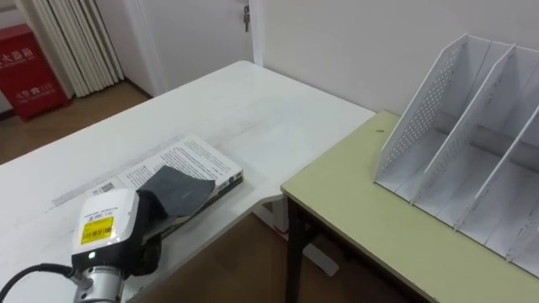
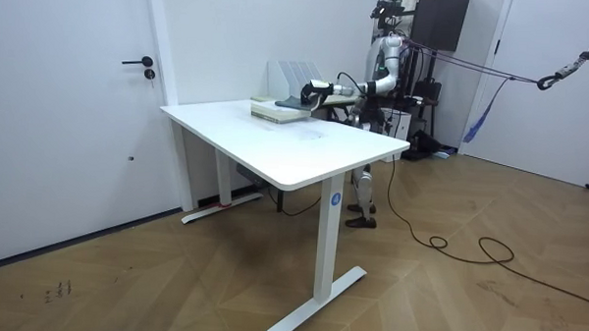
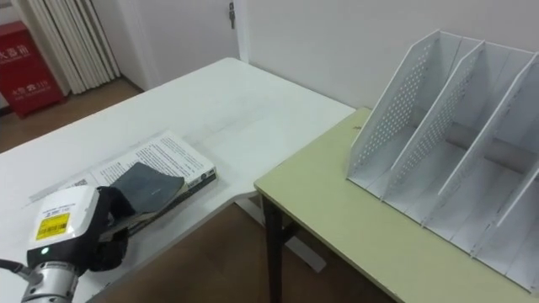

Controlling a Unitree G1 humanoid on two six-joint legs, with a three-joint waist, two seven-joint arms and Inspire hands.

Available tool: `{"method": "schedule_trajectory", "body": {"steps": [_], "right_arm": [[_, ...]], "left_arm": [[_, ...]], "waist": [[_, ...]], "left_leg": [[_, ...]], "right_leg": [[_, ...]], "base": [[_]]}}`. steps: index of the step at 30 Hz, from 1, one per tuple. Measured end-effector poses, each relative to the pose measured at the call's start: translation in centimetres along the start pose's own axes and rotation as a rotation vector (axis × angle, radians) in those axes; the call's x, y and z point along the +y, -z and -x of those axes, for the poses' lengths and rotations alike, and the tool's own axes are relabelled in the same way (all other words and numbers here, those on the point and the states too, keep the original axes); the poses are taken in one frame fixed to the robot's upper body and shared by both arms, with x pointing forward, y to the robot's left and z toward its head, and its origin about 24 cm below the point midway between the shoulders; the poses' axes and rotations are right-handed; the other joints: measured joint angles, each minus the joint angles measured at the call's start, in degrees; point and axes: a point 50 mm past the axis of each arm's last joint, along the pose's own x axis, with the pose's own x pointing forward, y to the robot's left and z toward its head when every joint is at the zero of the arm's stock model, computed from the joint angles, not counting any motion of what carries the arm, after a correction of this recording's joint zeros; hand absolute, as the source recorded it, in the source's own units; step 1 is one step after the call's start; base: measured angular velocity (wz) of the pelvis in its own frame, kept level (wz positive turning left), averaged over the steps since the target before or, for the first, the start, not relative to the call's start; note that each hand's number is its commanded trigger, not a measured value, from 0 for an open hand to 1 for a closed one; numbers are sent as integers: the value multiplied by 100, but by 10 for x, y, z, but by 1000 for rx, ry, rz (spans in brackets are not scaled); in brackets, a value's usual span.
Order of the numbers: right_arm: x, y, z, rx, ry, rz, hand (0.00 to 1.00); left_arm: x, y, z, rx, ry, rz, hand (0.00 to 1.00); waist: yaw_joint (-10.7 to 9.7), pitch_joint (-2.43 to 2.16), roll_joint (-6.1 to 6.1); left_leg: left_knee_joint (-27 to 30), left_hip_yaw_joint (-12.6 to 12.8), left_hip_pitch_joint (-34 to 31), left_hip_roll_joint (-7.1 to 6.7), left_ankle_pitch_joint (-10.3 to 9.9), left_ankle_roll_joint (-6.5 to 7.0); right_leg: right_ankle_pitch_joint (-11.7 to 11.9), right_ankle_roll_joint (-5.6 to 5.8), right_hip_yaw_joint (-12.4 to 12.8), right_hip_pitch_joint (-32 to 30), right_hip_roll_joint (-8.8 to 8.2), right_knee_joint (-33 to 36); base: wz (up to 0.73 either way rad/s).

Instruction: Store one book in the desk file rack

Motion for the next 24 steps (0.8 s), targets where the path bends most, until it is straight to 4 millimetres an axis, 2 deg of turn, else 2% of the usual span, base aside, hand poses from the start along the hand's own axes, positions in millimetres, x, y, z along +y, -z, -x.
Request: {"method": "schedule_trajectory", "body": {"steps": [8, 16, 19, 20, 21, 24], "right_arm": [[1, -7, 0, -17, -5, 57, 0], [9, -41, 2, -175, -31, 248, 0], [16, -55, 4, -243, -49, 311, 0], [20, -62, 6, -273, -62, 353, 0], [25, -69, 9, -305, -78, 396, 0], [40, -91, 19, -419, -131, 489, 0]], "left_arm": [[1, -2, 0, -16, -10, 40, 100], [6, -13, -1, -92, -12, 147, 100], [16, -19, -1, -118, -43, 284, 100], [22, -23, -2, -138, -60, 364, 100], [26, -28, -1, -162, -65, 448, 100], [28, -34, -1, -195, -22, 578, 100]], "waist": [[65, -1, -3], [267, 22, 7], [282, 44, 39], [283, 72, 35], [292, 81, 20], [315, 84, 19]], "left_leg": [[-1, 39, 20, 9, 3, 2], [22, 12, -20, 3, 9, 12], [89, -62, -141, -12, 10, 13], [114, -102, -173, -20, 13, 12], [142, -111, -212, -21, 15, 13], [173, -105, -212, -18, 14, 14]], "right_leg": [[0, 0, -12, 13, -4, 3], [1, 1, -42, -9, -20, 3], [1, 0, -71, -81, -20, 5], [1, 1, -136, -95, -23, 10], [1, 1, -162, -111, -27, 16], [1, 1, -169, -98, -29, 16]], "base": [[0], [1], [12], [17], [14], [6]]}}
